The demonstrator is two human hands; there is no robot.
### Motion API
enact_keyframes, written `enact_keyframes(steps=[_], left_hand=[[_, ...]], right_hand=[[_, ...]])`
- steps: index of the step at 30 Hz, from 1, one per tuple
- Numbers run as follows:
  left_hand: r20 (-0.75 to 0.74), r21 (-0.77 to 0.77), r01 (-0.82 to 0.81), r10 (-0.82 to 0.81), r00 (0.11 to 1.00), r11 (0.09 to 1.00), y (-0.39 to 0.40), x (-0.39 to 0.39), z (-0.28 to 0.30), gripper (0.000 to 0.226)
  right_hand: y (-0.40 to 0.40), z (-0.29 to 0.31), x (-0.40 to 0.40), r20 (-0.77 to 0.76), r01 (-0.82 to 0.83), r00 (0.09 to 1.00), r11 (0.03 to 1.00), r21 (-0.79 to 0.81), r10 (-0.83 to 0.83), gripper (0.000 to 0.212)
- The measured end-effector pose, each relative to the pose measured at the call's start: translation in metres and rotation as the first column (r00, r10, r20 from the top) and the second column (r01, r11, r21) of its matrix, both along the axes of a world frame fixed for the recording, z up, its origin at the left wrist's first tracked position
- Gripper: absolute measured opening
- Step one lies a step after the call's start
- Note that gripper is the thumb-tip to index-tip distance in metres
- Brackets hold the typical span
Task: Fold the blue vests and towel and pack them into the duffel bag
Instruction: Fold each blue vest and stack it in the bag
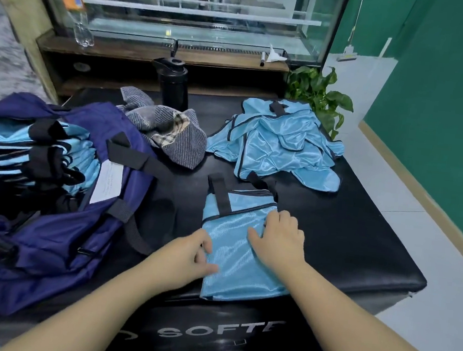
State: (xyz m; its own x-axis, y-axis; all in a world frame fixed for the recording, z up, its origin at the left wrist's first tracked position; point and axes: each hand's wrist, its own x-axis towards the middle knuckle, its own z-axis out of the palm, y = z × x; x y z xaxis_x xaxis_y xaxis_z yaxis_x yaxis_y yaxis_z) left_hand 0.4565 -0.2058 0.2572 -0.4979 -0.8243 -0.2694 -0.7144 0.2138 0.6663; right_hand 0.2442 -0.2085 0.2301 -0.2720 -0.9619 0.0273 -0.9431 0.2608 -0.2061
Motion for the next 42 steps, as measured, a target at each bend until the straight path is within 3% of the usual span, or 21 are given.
enact_keyframes(steps=[4, 7, 10, 15, 20, 24, 26, 30, 32, 36, 42], left_hand=[[-0.113, -0.171, -0.269, 0.252, 0.961, 0.948, -0.033, -0.013, 0.002, 0.020], [-0.148, -0.209, -0.320, 0.293, 0.945, 0.924, -0.057, -0.032, 0.001, 0.021], [-0.215, -0.147, -0.369, 0.335, 0.918, 0.918, -0.074, -0.049, 0.000, 0.043], [-0.345, -0.087, -0.599, 0.540, 0.768, 0.796, -0.121, -0.056, 0.013, 0.047], [-0.205, -0.125, -0.534, 0.505, 0.838, 0.836, -0.145, -0.054, 0.002, 0.047], [-0.079, -0.179, -0.549, 0.545, 0.835, 0.816, -0.133, -0.053, -0.013, 0.045], [-0.111, -0.181, -0.598, 0.588, 0.801, 0.781, -0.125, -0.053, -0.013, 0.031], [-0.340, 0.000, -0.661, 0.622, 0.706, 0.750, -0.102, -0.045, -0.011, 0.030], [-0.334, -0.060, -0.609, 0.559, 0.759, 0.791, -0.088, -0.036, -0.013, 0.029], [-0.184, -0.154, -0.490, 0.462, 0.867, 0.858, -0.071, -0.023, -0.020, 0.022], [-0.034, -0.208, -0.497, 0.502, 0.864, 0.842, -0.077, -0.036, -0.013, 0.021]], right_hand=[[0.008, -0.019, 0.004, -0.066, -0.033, 0.998, 0.961, -0.273, 0.016, 0.035], [0.012, -0.018, 0.004, -0.101, -0.062, 0.994, 0.960, -0.273, 0.036, 0.037], [0.012, -0.019, 0.003, -0.142, -0.126, 0.986, 0.947, -0.294, 0.087, 0.035], [0.013, -0.022, 0.001, -0.169, -0.270, 0.960, 0.896, -0.351, 0.223, 0.035], [0.013, -0.022, 0.001, -0.168, -0.340, 0.938, 0.894, -0.292, 0.302, 0.046], [0.011, -0.019, 0.000, -0.137, -0.328, 0.941, 0.936, -0.131, 0.310, 0.052], [0.010, -0.018, 0.000, -0.102, -0.311, 0.947, 0.948, -0.062, 0.304, 0.056], [0.008, -0.018, -0.002, -0.014, -0.323, 0.946, 0.946, 0.024, 0.324, 0.067], [0.007, -0.017, -0.002, -0.003, -0.321, 0.947, 0.945, 0.064, 0.322, 0.070], [0.007, -0.016, -0.002, 0.010, -0.322, 0.947, 0.942, 0.096, 0.322, 0.071], [0.009, -0.015, -0.004, 0.030, -0.326, 0.945, 0.941, 0.084, 0.325, 0.072]])
